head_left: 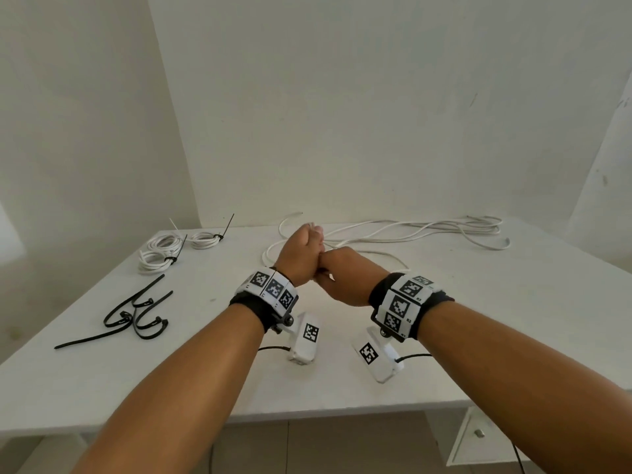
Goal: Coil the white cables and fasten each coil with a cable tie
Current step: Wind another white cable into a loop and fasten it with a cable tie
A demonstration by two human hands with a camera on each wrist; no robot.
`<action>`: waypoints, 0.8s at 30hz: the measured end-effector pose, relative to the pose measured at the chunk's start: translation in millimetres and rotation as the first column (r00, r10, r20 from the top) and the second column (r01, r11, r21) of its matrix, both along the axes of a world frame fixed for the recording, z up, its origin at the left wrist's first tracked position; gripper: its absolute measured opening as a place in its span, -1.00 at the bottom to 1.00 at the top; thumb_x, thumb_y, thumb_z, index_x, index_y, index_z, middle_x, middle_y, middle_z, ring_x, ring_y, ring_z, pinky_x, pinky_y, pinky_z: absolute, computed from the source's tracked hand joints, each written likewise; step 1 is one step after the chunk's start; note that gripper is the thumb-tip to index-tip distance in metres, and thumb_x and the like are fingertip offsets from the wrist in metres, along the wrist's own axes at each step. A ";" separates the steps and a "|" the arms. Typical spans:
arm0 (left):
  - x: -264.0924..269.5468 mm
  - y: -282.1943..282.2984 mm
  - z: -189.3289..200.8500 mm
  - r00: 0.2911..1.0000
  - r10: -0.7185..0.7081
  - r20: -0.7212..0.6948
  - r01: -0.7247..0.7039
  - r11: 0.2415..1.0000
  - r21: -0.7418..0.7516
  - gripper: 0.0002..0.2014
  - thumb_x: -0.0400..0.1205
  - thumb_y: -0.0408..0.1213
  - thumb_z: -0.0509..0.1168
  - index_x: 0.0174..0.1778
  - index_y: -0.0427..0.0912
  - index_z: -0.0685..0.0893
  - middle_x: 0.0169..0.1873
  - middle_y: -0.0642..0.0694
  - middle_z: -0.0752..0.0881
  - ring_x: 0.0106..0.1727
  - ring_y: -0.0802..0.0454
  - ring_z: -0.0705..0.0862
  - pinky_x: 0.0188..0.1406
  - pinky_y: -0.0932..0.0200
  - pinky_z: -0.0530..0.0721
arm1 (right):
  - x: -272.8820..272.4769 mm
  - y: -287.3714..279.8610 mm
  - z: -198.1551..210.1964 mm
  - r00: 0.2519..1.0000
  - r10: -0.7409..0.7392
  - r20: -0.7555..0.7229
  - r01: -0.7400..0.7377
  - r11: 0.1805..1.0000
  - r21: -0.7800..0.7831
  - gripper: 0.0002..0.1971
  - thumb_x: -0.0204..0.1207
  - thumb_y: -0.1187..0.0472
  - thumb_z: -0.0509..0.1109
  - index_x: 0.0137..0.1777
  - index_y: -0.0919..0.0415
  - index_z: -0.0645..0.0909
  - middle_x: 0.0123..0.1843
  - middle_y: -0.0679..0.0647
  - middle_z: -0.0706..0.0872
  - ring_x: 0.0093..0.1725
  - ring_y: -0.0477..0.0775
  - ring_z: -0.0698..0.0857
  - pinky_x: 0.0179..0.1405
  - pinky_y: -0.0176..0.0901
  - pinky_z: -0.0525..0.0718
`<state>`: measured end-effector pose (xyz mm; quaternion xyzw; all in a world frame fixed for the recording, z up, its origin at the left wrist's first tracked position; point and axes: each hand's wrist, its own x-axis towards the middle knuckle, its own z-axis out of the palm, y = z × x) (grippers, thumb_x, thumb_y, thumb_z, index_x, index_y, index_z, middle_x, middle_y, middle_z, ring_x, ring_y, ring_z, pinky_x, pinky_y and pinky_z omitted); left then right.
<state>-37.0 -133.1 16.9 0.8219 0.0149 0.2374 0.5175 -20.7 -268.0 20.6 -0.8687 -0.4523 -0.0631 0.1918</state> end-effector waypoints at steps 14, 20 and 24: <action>-14.8 15.8 -12.6 0.958 -0.109 -0.264 0.171 0.959 0.224 -0.60 0.79 -0.14 -0.04 -0.35 -0.15 0.45 -0.46 -0.02 0.59 -0.40 0.06 0.50 -0.28 0.17 0.45 | 18.0 -28.6 26.3 0.999 0.037 -0.011 -0.037 0.998 0.042 -0.92 0.53 0.10 0.47 -0.06 -0.01 0.79 -0.28 -0.31 0.66 -0.26 -0.34 0.60 -0.20 -0.40 0.48; -22.3 8.3 -8.1 0.907 -0.273 -0.320 0.228 0.959 -0.170 -0.62 0.79 -0.19 -0.04 -0.32 -0.20 0.45 -0.59 -0.04 0.33 -0.56 0.05 0.25 -0.59 0.25 0.23 | 34.4 -36.1 48.7 0.994 0.049 -0.100 -0.031 0.984 0.175 -0.96 0.46 0.05 0.59 -0.15 -0.05 0.80 -0.25 -0.18 0.78 -0.25 -0.21 0.69 -0.24 -0.35 0.60; -28.7 2.4 -7.3 0.899 -0.375 -0.225 0.300 0.903 -0.307 -0.52 0.82 -0.02 -0.12 -0.36 -0.12 0.41 -0.58 0.00 0.22 -0.57 0.08 0.13 -0.59 0.24 0.06 | 43.8 -37.7 47.2 0.986 0.062 -0.157 -0.017 0.962 0.271 -0.95 0.46 0.08 0.60 -0.12 0.00 0.83 -0.18 -0.06 0.84 -0.12 0.03 0.76 -0.03 -0.11 0.69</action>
